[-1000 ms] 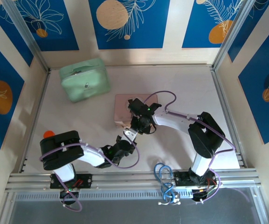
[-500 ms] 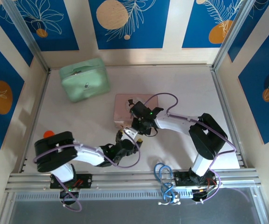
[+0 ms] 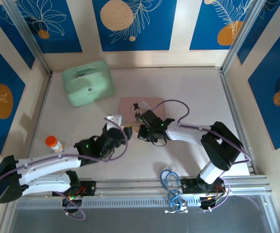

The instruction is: Unlock the padlock with the key

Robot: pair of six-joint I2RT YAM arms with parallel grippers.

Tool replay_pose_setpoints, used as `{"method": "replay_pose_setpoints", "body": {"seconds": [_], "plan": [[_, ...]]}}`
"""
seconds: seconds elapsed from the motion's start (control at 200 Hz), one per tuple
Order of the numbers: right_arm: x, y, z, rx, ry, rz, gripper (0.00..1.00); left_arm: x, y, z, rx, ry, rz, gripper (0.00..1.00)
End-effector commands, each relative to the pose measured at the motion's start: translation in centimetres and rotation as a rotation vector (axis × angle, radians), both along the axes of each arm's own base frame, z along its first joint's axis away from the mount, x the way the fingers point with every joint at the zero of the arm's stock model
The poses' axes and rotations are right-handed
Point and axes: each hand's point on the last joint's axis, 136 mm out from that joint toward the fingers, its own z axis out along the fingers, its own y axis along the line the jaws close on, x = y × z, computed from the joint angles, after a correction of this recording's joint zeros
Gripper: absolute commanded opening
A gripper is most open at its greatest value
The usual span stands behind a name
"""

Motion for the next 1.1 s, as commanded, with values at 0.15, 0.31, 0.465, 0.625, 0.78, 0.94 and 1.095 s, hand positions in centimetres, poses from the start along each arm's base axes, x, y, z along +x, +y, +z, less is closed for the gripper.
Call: {"method": "replay_pose_setpoints", "body": {"seconds": [0.15, 0.31, 0.465, 0.625, 0.78, 0.94, 1.095], "plan": [[-0.4, -1.8, -2.3, -0.045, 0.051, -0.085, 0.0, 3.0, 0.6, -2.1, 0.043, 0.243, 0.018, 0.45], [-0.6, -1.8, -1.7, -0.076, 0.044, -0.052, 0.0, 5.0, -0.9, -3.8, 0.052, 0.328, -0.015, 0.34], [-1.6, -1.2, -0.8, -0.085, 0.057, 0.056, 0.0, 6.6, -2.1, -4.8, 0.033, 0.361, -0.044, 0.27], [-2.4, -1.3, -0.9, -0.072, 0.068, 0.1, 0.0, 7.8, -3.6, -6.6, 0.064, 0.419, -0.1, 0.13], [-2.4, -1.2, -1.2, -0.004, 0.044, 0.054, 0.0, 8.7, -3.7, -7.8, 0.086, 0.451, -0.101, 0.12], [-2.2, -1.1, -1.0, 0.065, 0.013, 0.028, 0.0, 8.8, -4.4, -8.9, 0.078, 0.49, -0.121, 0.1], [-2.2, -1.7, -1.0, 0.121, 0.014, 0.006, 0.0, 8.7, -4.7, -10.7, 0.067, 0.525, -0.119, 0.07]]}}
